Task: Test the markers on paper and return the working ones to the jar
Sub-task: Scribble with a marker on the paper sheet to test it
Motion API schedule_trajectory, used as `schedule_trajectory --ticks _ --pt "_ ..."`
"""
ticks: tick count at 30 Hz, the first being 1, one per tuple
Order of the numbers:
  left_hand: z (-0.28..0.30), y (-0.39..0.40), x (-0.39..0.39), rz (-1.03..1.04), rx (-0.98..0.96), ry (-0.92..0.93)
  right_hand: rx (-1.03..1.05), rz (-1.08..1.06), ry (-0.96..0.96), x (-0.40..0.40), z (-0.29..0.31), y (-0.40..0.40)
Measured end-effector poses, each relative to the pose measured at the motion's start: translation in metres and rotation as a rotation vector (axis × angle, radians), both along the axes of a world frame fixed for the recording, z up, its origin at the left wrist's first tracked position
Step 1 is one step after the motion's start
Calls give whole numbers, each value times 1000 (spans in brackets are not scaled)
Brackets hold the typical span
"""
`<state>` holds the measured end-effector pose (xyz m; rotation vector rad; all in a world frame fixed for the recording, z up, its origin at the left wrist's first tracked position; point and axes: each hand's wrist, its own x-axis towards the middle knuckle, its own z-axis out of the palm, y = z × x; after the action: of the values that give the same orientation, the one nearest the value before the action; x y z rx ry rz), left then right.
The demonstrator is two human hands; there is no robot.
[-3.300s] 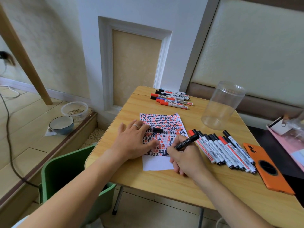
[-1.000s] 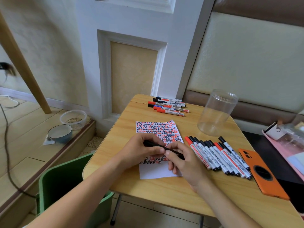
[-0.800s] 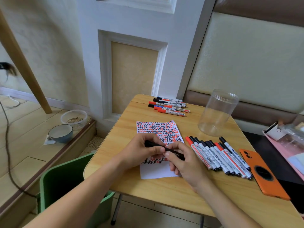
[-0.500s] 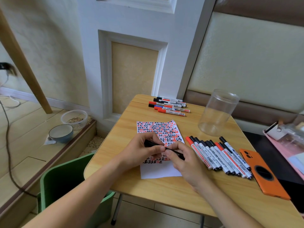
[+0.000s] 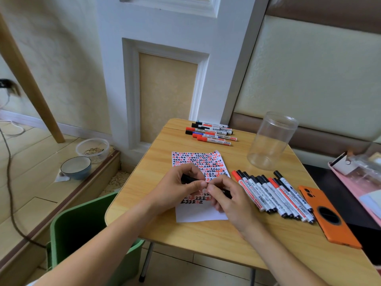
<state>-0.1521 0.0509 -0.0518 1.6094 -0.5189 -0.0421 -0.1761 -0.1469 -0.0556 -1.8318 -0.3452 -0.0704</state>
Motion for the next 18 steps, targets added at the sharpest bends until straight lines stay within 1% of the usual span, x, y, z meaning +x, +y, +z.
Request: schedule_trajectory --ticks 2,5,7,9,10,12,13,14,16,18 --pt "3 1 0 42 30 -14 -90 -12 -80 3 2 -1" --pt "6 4 2 86 81 1 -300 -94 -218 4 5 -3" --pt "4 6 5 106 167 -50 -412 -120 -285 4 7 -5" --pt "-4 8 10 173 363 -152 -505 -119 -303 5 5 -9" --pt "-10 10 13 229 509 -213 -547 -130 -306 6 2 -12" --pt "-19 17 20 312 815 -291 -634 -213 -304 10 -2 -20" --pt "-23 20 23 325 919 -294 -689 -283 -292 12 -3 -23" --pt "-26 23 25 325 982 -291 -748 -359 -278 13 -3 -27" --pt "-29 24 29 319 1038 -294 -853 -476 -280 15 -5 -36" --pt "-30 24 30 316 1069 -300 -948 -520 -330 17 -7 -42"
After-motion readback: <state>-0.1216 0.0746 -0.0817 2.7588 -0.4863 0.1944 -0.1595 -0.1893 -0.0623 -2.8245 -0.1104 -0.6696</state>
